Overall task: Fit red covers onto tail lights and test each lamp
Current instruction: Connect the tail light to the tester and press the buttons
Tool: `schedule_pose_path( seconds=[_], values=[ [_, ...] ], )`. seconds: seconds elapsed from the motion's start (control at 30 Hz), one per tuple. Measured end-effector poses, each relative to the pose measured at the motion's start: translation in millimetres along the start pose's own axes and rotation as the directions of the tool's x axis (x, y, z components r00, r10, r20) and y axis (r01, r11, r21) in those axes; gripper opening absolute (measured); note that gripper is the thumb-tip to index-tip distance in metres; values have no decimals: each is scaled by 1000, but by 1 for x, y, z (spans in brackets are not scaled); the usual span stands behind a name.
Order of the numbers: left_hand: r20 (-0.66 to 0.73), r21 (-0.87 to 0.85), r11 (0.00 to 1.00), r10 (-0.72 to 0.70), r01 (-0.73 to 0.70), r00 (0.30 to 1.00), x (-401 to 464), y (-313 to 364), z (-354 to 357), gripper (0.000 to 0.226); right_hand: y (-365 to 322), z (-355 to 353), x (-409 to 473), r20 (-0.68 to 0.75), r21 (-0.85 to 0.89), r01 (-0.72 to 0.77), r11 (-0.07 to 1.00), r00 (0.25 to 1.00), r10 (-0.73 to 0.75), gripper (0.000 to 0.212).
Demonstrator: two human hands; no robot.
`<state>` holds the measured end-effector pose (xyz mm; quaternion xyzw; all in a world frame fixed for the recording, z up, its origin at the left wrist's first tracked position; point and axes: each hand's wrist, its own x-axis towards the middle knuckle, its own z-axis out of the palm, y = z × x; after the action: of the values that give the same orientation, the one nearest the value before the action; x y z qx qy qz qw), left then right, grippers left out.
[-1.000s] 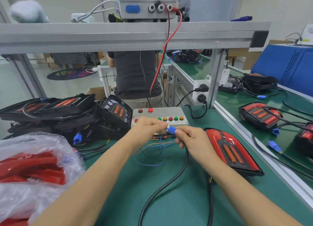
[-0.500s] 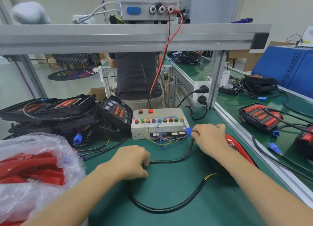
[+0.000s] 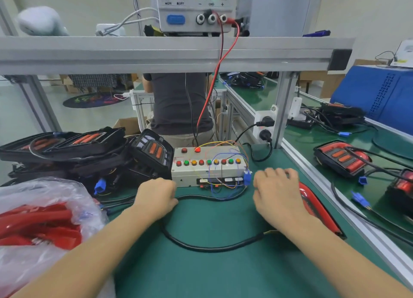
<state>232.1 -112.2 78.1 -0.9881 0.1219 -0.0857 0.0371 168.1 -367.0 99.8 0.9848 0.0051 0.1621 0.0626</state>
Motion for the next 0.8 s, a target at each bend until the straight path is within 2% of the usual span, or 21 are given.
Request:
schedule_pose_path(
  seconds=[0.07, 0.13, 0.17, 0.23, 0.3, 0.37, 0.43, 0.5, 0.57, 0.63, 0.67, 0.73, 0.8],
  values=[
    [8, -151, 987, -47, 48, 999, 0, 2, -11, 18, 1, -2, 3, -86, 64, -61, 996, 994, 66, 43],
    [-121, -326, 943, -105, 61, 987, 0, 9, -27, 8, 2, -2, 7, -68, 129, -59, 990, 995, 68, 63],
    [-239, -406, 914, -125, 18, 963, 1, 14, -36, 5, 2, -2, 10, -47, 174, -57, 983, 997, 66, 70],
    [-452, -509, 847, -111, -154, 885, 8, 31, -57, 17, 1, -1, 13, -8, 250, -29, 968, 999, 32, 77],
    [-504, -561, 778, -50, -283, 862, 22, 53, -76, 32, 0, -1, 12, 20, 283, 67, 957, 997, -75, 75],
    [-440, -623, 713, 21, -321, 898, 33, 80, -90, 47, -4, 1, 5, 54, 290, 222, 931, 967, -248, 64],
    [-292, -682, 672, 113, -289, 950, 41, 102, -94, 62, -6, 4, -5, 70, 342, 362, 867, 911, -407, 55],
    [-108, -658, 717, 215, -232, 971, 42, 113, -84, 73, -2, 1, -18, 20, 387, 456, 802, 865, -501, 49],
    [-60, -516, 809, 296, -283, 953, 35, 111, -69, 62, 11, -3, -30, -116, 400, 446, 800, 891, -439, 40],
    [-102, -355, 837, 409, -417, 907, 22, 95, -56, 53, 34, -2, -43, -243, 462, 283, 840, 952, -187, 30],
    [-117, -245, 835, 480, -493, 870, 14, 84, -50, 59, 47, -2, -48, -229, 508, 129, 852, 973, -10, 27],
    [-136, 74, 760, 649, -645, 749, -2, 62, -42, 67, 71, -1, -56, -10, 504, -259, 824, 952, 306, 35],
    [-92, 253, 653, 751, -714, 654, -18, 45, -36, 69, 92, 1, -62, 267, 405, -539, 739, 842, 468, 54]
  ],
)
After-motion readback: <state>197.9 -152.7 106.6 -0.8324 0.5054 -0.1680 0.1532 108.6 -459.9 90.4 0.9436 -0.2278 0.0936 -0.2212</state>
